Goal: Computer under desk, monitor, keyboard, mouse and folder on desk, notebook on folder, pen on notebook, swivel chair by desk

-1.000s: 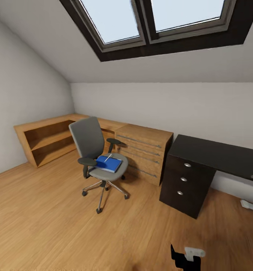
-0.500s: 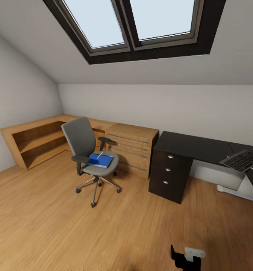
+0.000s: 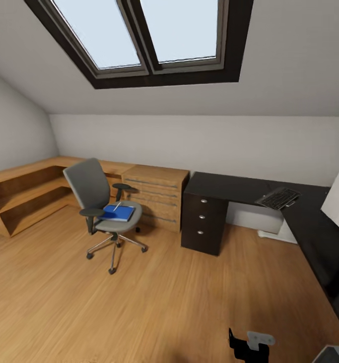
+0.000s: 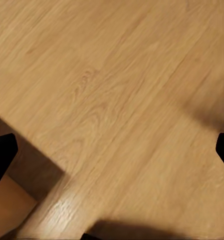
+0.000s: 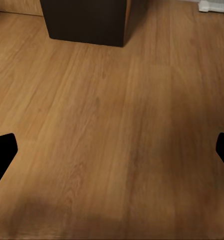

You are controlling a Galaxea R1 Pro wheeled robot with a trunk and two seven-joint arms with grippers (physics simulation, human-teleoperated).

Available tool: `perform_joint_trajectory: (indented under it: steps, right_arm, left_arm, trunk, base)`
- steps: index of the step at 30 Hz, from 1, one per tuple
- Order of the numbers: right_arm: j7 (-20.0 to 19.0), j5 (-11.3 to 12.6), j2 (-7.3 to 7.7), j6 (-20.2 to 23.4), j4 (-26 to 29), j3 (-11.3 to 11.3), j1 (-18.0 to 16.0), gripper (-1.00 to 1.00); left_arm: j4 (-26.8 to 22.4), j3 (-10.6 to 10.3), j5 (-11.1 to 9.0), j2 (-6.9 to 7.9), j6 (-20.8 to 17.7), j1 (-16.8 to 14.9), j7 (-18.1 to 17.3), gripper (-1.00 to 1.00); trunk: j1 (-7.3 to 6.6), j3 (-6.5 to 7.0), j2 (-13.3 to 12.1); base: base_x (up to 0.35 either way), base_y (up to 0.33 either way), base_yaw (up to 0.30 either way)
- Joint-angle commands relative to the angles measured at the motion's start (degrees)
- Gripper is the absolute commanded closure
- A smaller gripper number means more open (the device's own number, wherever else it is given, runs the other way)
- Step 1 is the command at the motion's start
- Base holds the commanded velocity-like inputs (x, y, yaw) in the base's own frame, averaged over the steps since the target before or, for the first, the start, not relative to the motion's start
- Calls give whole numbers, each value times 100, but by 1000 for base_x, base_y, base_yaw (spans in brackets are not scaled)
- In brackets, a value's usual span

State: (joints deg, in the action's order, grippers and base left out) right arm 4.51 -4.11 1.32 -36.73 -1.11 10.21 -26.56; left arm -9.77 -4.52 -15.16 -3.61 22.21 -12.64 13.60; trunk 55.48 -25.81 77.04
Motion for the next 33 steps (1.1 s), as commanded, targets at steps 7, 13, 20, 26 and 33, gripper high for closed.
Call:
perform_joint_trajectory:
  steps: [7,13,20,26,33]
  right_arm:
    - [23,-46,5,-78,-12,33,-7,-100]
    - [38,-20,0,-56,-12,33,-7,-100]
    - [32,405,0,-52,-12,33,-7,-100]
    - [32,426,0,-45,-12,33,-7,-100]
    - [32,428,-12,-37,-12,33,-7,-100]
  left_arm:
    - [1,-49,-37,1,12,-2,55,-100]
    - [1,-55,-32,-84,3,-2,63,-100]
    - [1,-56,-31,-96,2,-2,64,-100]
    - [1,-58,-31,-97,2,-2,59,-100]
    - [1,-55,-31,-96,-5,-2,61,-100]
  trunk:
    - [-159,139,-279]
    - [-290,256,-520]
    - [-444,357,-800]
    - [-576,424,-1041]
    - [-730,495,-1322]
  base:
    - [-337,-7,-253]
    - [-295,-217,-272]
    - [-280,-244,-272]
    - [-280,-244,-187]
    - [-279,-244,-140]
